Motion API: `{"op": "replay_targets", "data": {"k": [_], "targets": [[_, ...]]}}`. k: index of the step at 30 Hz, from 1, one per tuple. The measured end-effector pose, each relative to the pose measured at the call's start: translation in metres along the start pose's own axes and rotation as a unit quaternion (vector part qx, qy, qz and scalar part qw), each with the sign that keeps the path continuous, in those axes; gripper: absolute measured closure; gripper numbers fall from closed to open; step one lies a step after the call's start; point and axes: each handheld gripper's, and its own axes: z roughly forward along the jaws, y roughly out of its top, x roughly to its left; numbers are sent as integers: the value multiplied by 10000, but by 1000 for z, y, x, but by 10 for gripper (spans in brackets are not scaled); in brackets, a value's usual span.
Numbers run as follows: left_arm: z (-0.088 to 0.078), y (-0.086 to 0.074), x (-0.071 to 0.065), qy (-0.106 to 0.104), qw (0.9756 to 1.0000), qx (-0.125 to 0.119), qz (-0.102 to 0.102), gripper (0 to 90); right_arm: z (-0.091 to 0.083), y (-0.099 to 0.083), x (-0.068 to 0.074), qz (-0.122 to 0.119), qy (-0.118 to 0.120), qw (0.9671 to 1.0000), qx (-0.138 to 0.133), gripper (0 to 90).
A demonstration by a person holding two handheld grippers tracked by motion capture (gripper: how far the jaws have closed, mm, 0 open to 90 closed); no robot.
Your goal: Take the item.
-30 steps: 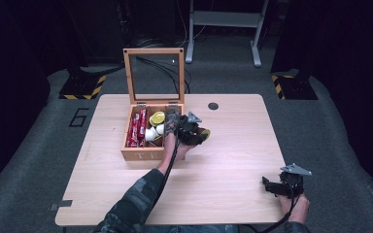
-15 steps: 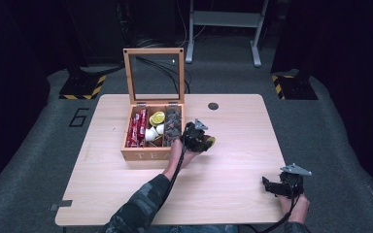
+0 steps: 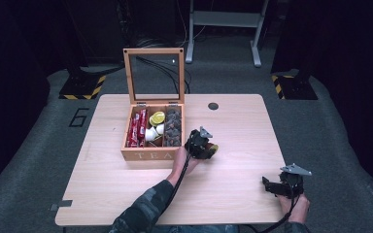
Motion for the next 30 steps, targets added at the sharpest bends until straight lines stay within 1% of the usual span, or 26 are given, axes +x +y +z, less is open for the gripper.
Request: {"op": "replay_targets", "data": {"k": [2,3,8,9,12,13,14,21,24,25,28,30], "targets": [[3,-2,0,15,10000,54,-13,549,0,0,0,0,1,10000,0,84],[4,-4,0,-1,10000,47,-65,549,0,0,0,-4,2,10000,-1,84],[9,-8,0,-16,9999,125,-107,547,0,0,0,2,3,10000,1,85],[9,-9,1,-26,9999,144,-89,547,0,0,0,-1,2,10000,0,85],[12,-10,1,-46,9998,165,-138,545,0,0,0,2,1,10000,1,85],[12,-11,1,-42,9997,187,-117,544,0,0,0,-4,1,10000,-1,85],[12,-11,1,-82,9997,172,-169,544,0,0,0,1,2,10000,0,85],[12,-11,2,-49,9996,207,-186,530,0,0,0,-14,7,10000,1,87],[12,-10,0,-8,9995,235,-216,490,0,0,0,6,5,10000,-5,87],[11,-10,0,17,9996,220,-185,472,0,0,0,5,4,10000,-6,87],[10,-9,-1,92,9996,218,-174,426,0,0,0,14,7,10000,-7,87],[8,-9,-1,108,9995,207,-189,392,0,0,0,-6,7,10000,-5,87]]}}
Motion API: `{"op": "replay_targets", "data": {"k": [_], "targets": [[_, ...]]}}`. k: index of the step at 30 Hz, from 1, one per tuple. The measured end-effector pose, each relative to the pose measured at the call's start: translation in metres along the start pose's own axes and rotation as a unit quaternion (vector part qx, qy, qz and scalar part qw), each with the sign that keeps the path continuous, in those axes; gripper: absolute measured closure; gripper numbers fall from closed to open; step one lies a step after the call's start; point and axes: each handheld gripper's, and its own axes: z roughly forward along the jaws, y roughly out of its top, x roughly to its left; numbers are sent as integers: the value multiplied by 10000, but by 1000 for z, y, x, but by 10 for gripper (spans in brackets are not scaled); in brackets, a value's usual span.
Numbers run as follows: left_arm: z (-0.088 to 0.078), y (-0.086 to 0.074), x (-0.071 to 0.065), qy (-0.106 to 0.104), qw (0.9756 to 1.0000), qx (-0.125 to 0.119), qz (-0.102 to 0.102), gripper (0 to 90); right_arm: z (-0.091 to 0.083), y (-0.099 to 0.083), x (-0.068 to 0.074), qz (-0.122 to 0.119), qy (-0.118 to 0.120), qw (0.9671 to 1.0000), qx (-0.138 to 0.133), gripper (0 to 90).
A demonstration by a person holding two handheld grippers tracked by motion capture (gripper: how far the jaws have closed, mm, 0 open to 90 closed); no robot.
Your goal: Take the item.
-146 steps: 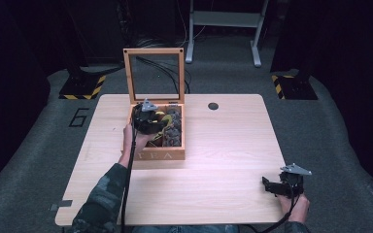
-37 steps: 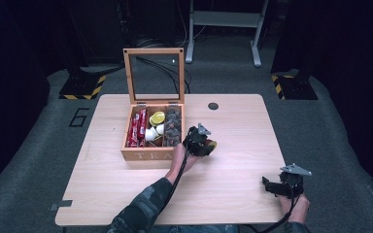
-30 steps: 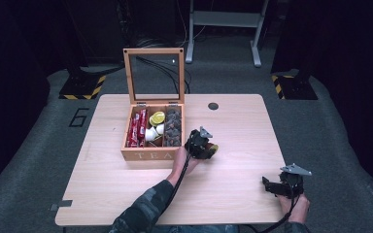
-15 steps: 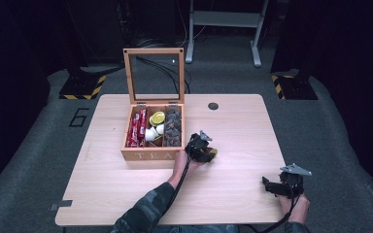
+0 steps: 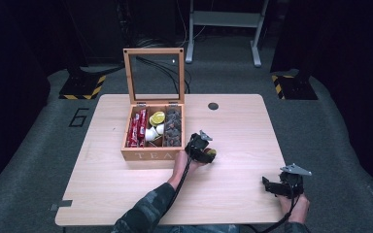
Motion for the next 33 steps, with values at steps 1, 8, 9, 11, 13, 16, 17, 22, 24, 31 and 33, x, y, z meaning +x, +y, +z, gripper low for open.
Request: {"op": "replay_targets", "data": {"k": [1,8,9,11,13,16,17,22,24,31,33], "targets": [[-1,0,0,14,10000,0,-10,370,0,0,0,16,-1,10000,-7,87],[-13,4,-2,-10,9999,-151,63,259,0,0,0,15,1,10000,-6,87],[-15,4,-3,-36,9999,-147,68,239,0,0,0,16,-1,10000,-1,87],[-19,4,-5,-50,9998,-170,135,226,0,0,0,-7,0,10000,1,87],[-23,4,-6,-78,9997,-199,154,208,0,0,0,-4,2,10000,4,87],[-31,4,-7,-126,9995,-241,152,193,0,0,0,-2,-2,10000,5,86],[-34,4,-7,-143,9994,-244,179,190,0,0,0,17,-5,10000,-8,86],[-48,1,-7,-93,9992,-142,372,176,0,0,0,10,5,10000,1,87],[-55,1,-7,-83,9987,-218,454,173,0,0,0,17,5,10000,3,87],[-68,-13,-3,-114,9984,-345,440,165,0,0,0,9,-2,10000,3,86],[-71,-18,-3,-119,9984,-318,443,163,0,0,0,10,-1,10000,4,86]]}}
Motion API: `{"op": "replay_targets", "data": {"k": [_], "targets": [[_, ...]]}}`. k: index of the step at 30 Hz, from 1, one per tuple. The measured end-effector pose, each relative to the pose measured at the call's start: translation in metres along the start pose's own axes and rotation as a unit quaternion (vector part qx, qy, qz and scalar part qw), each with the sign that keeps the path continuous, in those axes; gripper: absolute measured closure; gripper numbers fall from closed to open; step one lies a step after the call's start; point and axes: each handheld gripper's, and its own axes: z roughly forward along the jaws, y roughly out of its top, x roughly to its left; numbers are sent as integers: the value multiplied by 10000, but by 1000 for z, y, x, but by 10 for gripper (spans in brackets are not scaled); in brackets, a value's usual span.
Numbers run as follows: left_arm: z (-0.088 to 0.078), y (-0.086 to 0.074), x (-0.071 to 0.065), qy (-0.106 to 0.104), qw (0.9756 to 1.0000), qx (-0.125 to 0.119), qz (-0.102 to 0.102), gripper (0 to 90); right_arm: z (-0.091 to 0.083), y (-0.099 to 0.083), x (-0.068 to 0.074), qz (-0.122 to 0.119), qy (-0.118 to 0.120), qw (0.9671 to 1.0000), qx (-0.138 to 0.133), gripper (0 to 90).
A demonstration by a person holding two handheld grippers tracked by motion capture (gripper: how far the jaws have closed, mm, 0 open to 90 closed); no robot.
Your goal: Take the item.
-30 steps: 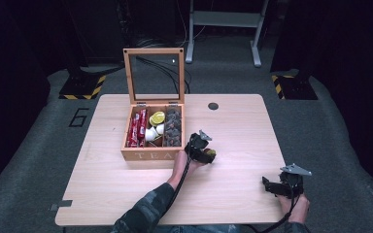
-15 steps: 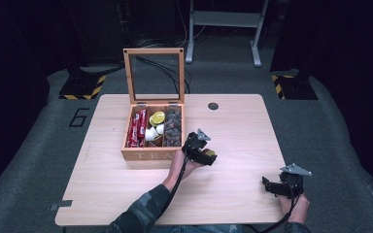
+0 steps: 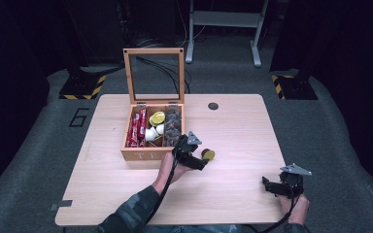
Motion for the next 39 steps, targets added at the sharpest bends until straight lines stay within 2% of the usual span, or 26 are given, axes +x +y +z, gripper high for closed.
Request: {"op": "replay_targets", "data": {"k": [6,8,14,22,26,32,36,39], "targets": [[-14,-12,1,63,10000,-3,52,155,0,0,0,3,-4,10000,-1,86],[-25,-18,3,154,9999,-36,41,153,0,0,0,3,-4,10000,-2,86],[-49,-34,7,242,9995,-195,-3,152,0,0,0,3,-1,10000,1,87],[-81,-57,18,556,9977,-370,-127,151,0,0,0,4,-3,10000,-1,86],[-94,-71,26,742,9961,-427,-225,151,0,0,0,2,-2,10000,-1,87],[-112,-97,37,991,9929,-456,-481,149,0,0,0,2,-5,10000,-2,86],[-120,-115,42,1128,9902,-470,-674,147,0,0,0,0,-9,10000,-3,87],[-126,-131,46,1260,9869,-501,-880,145,0,0,0,-4,-11,10000,-1,86]]}}
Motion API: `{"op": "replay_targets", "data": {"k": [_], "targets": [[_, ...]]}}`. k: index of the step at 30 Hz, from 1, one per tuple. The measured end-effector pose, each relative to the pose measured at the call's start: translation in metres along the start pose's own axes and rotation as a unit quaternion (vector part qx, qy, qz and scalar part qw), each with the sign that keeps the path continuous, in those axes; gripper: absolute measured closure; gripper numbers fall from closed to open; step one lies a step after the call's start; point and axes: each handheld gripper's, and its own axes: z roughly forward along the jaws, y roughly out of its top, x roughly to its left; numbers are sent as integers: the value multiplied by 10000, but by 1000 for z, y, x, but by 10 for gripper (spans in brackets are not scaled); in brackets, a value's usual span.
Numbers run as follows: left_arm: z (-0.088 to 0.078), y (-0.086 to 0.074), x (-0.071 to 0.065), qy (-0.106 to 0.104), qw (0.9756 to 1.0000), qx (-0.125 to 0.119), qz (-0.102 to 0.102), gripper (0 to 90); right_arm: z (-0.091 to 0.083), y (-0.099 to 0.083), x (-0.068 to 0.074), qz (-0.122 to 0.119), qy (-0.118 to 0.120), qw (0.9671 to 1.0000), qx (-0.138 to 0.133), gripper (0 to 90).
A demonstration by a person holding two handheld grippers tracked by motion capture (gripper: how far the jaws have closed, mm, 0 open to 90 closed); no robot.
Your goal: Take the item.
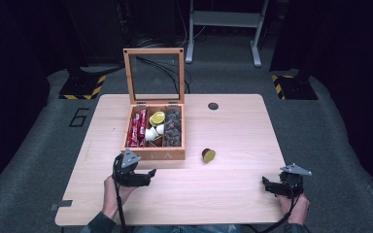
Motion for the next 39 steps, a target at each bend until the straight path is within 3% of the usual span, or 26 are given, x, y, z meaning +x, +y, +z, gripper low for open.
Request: {"op": "replay_targets", "data": {"k": [5,6,8,13,14,15,19,20,23,24,26,30,34,39], "targets": [[-10,-16,11,221,9995,-16,-218,143,0,0,0,7,1,10000,-2,86],[-14,-26,19,332,9987,-11,-383,143,0,0,0,7,1,10000,-2,86],[-18,-36,25,421,9977,0,-523,141,0,0,0,7,-1,10000,0,86],[-23,-53,37,681,9954,32,-672,130,0,0,0,14,-2,10000,1,87],[-26,-60,43,814,9938,54,-752,129,0,0,0,31,-7,10000,7,88],[-26,-60,43,814,9938,54,-752,128,0,0,0,31,-7,10000,7,88],[-27,-74,58,1052,9896,140,-972,123,0,0,0,40,-16,10000,8,88],[-25,-79,63,1151,9875,141,-1071,111,0,0,0,32,-14,10000,4,88],[-24,-83,70,1149,9862,295,-1153,88,0,0,0,45,-24,10000,11,87],[-22,-87,77,1151,9843,329,-1297,81,0,0,0,36,-19,10000,5,88],[-21,-91,83,1139,9832,381,-1372,72,0,0,0,34,-16,10000,4,88],[-21,-92,87,1203,9824,365,-1382,67,0,0,0,30,-18,10000,2,88],[-19,-91,88,1347,9820,510,-1222,54,0,0,0,32,-24,10000,2,87],[-17,-90,92,1289,9832,562,-1168,20,0,0,0,21,3,10000,-6,86]]}}
